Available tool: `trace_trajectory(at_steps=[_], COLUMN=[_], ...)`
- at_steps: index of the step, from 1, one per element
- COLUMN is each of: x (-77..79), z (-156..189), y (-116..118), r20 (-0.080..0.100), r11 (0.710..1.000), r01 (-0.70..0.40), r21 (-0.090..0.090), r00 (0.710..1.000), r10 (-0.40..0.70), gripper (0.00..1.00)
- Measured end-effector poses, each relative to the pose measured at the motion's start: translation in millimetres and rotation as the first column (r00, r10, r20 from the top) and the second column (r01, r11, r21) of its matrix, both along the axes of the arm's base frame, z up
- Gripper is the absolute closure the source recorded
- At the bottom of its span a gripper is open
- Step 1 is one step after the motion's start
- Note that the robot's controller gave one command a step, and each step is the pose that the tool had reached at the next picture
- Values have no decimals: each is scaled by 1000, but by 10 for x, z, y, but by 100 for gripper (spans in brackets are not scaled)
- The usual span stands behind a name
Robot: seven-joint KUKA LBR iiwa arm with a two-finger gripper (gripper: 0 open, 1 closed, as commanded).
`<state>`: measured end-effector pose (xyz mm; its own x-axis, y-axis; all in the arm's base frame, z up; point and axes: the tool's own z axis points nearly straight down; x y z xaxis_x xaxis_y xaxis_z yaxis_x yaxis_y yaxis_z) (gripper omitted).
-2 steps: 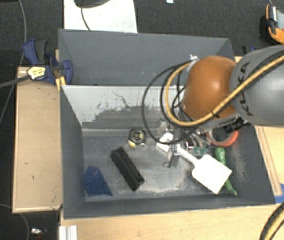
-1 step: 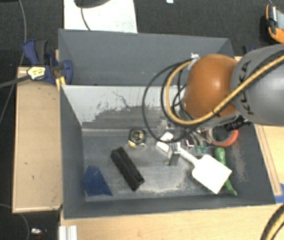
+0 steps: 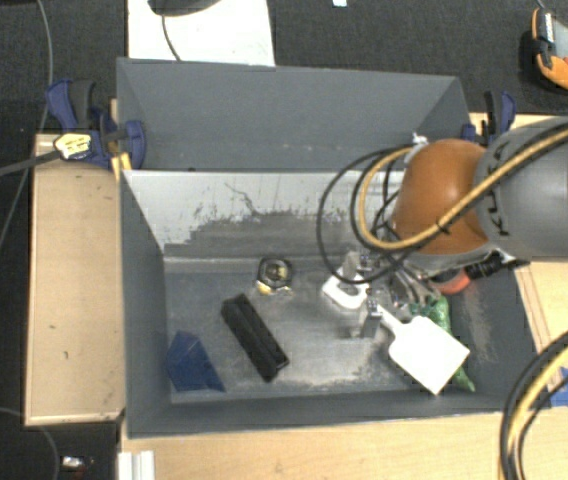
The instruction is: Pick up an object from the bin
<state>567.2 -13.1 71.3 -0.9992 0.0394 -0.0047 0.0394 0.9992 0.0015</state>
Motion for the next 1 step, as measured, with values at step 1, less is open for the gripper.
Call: trace_trajectory(at_steps=[1], x=[17], z=[741], y=[137], r20=[10], r11=[962], r01=[272], r21=[7], r00=[962], r10=[-272], gripper=[0])
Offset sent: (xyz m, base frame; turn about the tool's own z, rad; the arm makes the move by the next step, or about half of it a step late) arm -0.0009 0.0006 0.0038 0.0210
